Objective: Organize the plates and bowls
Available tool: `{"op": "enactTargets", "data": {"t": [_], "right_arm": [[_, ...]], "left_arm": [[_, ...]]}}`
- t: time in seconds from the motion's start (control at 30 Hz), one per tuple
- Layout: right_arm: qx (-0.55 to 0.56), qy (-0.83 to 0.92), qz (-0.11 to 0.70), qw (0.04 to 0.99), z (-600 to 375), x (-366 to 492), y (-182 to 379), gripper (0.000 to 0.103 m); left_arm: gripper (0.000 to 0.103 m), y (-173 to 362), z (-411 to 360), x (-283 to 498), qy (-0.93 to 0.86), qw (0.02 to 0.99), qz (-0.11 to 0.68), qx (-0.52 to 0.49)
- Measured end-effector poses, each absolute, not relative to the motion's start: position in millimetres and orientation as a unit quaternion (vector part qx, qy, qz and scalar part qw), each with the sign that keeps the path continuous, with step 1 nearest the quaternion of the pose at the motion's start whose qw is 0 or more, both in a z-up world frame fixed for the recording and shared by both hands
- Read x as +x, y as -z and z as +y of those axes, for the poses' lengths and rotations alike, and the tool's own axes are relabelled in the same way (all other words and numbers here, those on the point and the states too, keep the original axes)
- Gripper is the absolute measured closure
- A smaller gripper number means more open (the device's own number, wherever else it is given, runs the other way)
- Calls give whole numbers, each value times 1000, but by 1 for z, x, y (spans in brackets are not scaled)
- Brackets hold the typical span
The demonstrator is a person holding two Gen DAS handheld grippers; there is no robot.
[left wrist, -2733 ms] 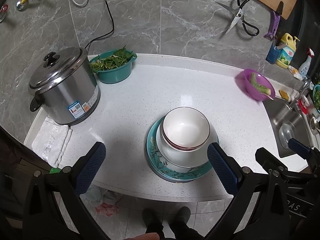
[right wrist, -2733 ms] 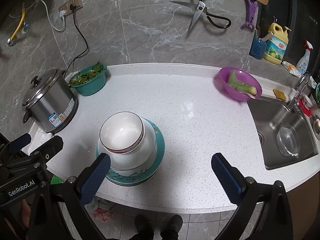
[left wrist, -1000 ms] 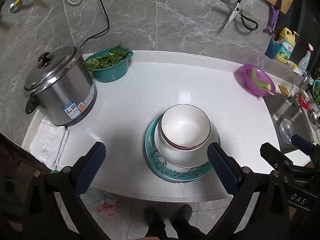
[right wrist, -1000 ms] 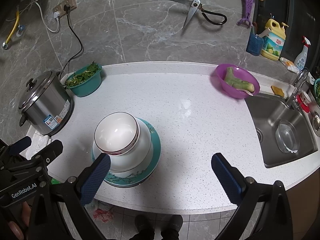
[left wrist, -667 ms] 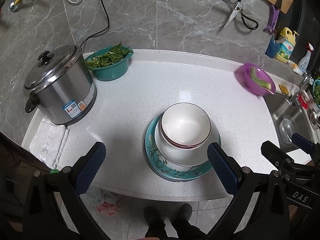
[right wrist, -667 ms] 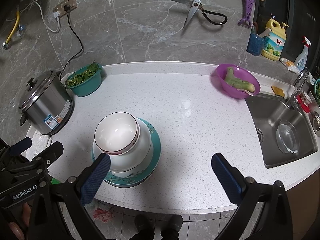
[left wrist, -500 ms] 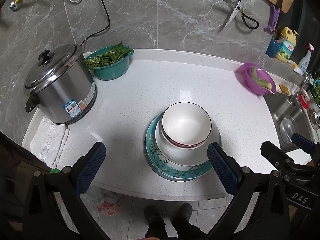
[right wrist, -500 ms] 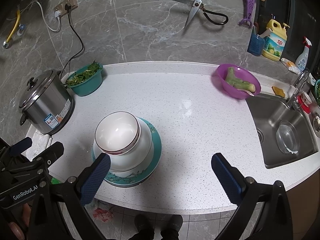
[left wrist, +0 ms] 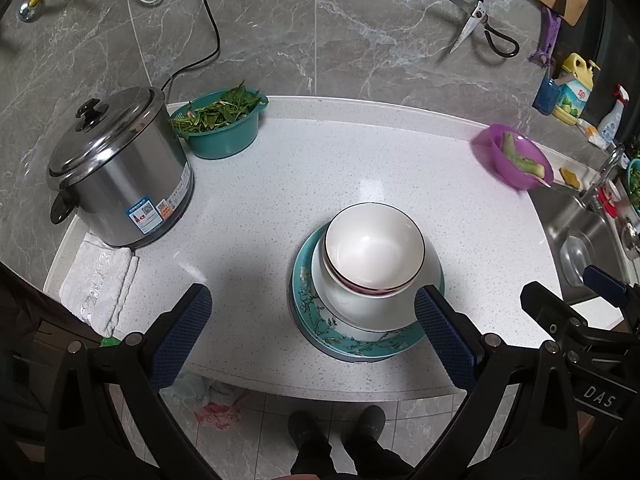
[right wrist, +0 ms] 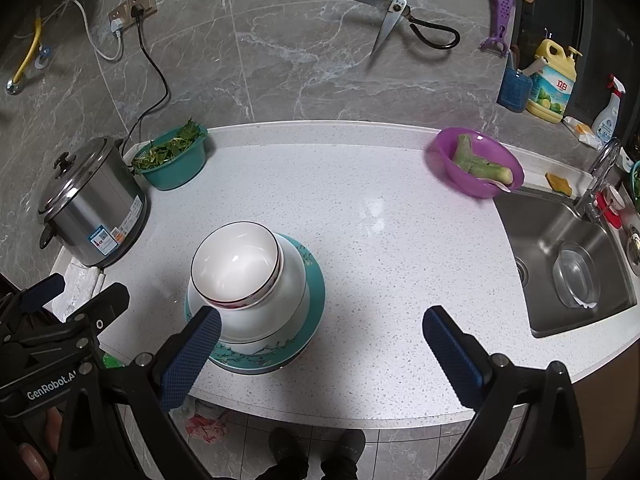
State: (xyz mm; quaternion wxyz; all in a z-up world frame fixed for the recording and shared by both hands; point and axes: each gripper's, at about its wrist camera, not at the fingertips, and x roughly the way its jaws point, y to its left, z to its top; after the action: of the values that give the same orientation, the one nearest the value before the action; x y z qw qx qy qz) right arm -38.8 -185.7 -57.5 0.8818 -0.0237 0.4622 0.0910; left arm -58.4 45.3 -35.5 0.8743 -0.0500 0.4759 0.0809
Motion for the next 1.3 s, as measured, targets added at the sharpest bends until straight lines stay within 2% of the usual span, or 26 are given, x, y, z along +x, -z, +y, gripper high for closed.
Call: {"op": "enactTargets", "data": {"t": [1.3], "right_arm": [[-27, -95, 464, 880, -181, -37, 60, 0]], "left_arm": [[0, 39, 47, -56, -85, 872, 478, -53]]}}
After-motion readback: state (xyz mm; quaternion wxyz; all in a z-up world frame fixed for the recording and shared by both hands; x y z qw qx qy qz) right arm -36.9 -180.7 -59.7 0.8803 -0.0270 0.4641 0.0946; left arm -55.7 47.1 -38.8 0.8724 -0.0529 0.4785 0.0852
